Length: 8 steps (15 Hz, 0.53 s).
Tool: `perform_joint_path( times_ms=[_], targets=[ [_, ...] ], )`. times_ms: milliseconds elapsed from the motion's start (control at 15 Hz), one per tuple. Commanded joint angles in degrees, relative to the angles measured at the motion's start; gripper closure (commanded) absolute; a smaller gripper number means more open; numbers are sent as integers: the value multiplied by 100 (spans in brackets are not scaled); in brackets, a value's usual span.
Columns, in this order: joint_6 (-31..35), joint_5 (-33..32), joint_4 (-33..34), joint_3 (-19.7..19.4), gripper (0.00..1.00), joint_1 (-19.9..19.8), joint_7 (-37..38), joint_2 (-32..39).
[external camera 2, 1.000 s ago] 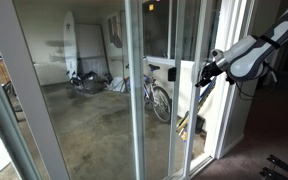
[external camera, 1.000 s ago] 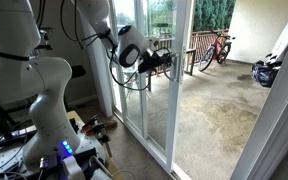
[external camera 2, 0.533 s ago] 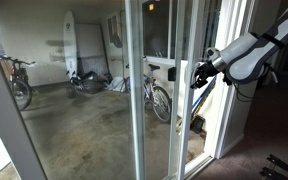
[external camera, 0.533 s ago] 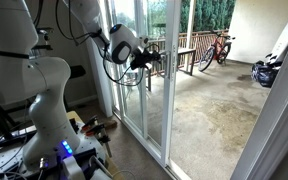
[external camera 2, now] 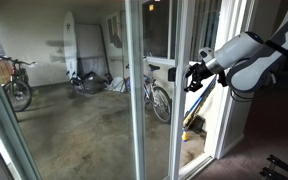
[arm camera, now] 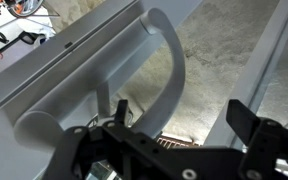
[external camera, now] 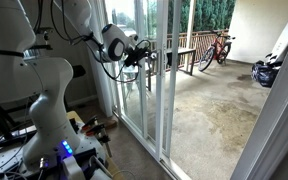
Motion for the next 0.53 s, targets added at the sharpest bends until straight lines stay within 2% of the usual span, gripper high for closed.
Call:
perform_joint_path(
  times_ms=[0, 200, 333, 400, 467],
  targets=[
    [159, 68, 464, 1095, 0, -425, 160, 760],
    [34, 79, 930, 1776, 0, -869, 304, 1269],
    [16, -171, 1208, 2137, 0, -1104, 725, 1560],
    [-530, -462, 1050, 2481, 0, -1231, 788, 841],
    [-559, -453, 1099, 2585, 0, -1211, 937, 934]
  ],
)
